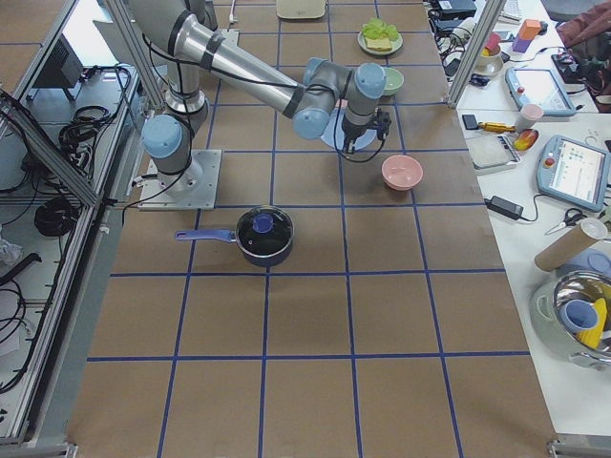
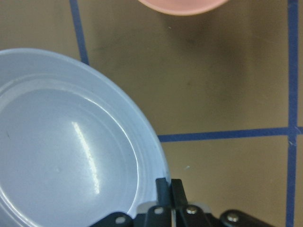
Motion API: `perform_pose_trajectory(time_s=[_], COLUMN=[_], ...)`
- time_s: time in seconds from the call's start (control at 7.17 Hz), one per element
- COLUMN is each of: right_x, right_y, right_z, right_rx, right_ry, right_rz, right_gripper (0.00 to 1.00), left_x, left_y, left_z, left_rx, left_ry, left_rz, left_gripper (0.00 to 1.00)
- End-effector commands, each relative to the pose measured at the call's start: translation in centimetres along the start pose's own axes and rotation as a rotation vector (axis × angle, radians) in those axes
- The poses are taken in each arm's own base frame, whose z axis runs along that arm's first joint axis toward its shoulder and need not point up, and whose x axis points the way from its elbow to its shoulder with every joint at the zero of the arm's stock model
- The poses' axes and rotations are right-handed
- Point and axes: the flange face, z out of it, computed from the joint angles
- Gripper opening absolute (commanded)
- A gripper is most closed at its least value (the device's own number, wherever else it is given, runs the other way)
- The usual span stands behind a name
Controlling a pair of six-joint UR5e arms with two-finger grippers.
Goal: Stack three plates with pink and blue
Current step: 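Release and raise the left gripper while the right gripper lifts the blue plate, then carry the blue plate with the right gripper and lower it onto the pink plate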
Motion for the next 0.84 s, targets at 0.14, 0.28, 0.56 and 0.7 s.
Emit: perform_pose_trajectory(time_s=[0.14, 0.28, 0.56, 0.7], right_x=[-17.5, -22.0, -26.7, -27.2], right_y=[0.3, 1.7, 4.4, 4.8], right_z=[5.4, 7.4, 9.8, 10.1], right_rx=[0.01, 0.028, 0.015, 0.012], right_ry=[0.015, 0.015, 0.036, 0.04], right_rz=[0.148, 0.181, 0.206, 0.206], right_gripper=[0.0, 0.0, 0.0, 0.0], left_x=[-1.7, -1.8, -1.8, -1.9], left_y=[-0.7, -1.0, -1.2, -1.3], left_z=[-0.5, -0.5, -0.4, -0.5], left_rx=[0.029, 0.046, 0.049, 0.052], left_ry=[0.009, 0.01, 0.012, 0.013], left_rz=[-0.039, -0.039, -0.043, -0.046], left_gripper=[1.0, 1.0, 1.0, 1.0])
